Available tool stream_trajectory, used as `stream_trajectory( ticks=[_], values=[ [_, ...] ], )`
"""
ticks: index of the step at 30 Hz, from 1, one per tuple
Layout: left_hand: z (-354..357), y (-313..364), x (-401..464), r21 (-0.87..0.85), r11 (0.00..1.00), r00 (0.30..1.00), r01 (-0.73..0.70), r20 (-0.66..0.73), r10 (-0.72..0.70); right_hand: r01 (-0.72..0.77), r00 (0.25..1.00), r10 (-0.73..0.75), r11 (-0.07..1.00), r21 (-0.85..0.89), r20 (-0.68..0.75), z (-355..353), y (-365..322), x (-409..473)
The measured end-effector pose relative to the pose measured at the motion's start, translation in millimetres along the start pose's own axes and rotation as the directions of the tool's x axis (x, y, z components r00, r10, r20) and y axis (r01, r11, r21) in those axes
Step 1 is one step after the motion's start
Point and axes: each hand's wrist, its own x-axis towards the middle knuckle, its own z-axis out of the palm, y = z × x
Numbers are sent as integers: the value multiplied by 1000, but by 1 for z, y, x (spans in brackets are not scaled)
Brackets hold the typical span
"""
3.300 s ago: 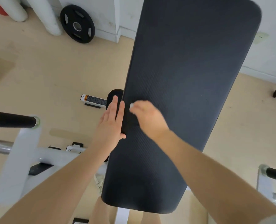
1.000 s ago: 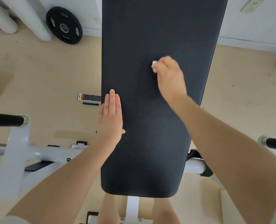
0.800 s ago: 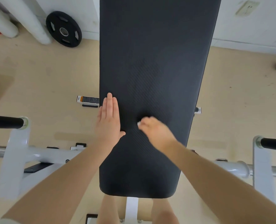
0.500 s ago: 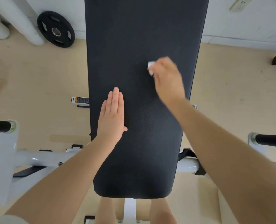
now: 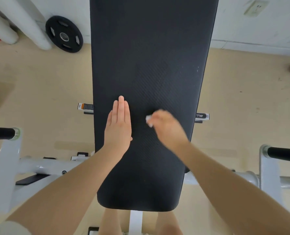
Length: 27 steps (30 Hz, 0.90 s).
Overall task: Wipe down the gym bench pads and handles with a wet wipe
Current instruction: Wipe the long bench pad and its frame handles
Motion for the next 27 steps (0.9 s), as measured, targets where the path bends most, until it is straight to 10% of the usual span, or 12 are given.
stream_trajectory(
  ticks=[7, 11, 18, 27],
  values=[
    [-5, -3, 3, -13, 999, 999, -33, -29, 33, -299, 887, 307, 951, 77, -345, -70, 51, 95],
    [-8, 4, 9, 64, 996, 993, -70, -93, 76, -120, 935, 95, 991, -51, -342, -35, 33, 66],
    [-26, 26, 22, 98, 983, 967, -154, -187, 171, 33, 972, -45, 998, 56, 231, -6, 19, -36],
    [-25, 64, 38, 221, 946, 968, -238, -27, 250, -178, 931, 154, 983, -43, -330, -98, 77, 87]
  ],
)
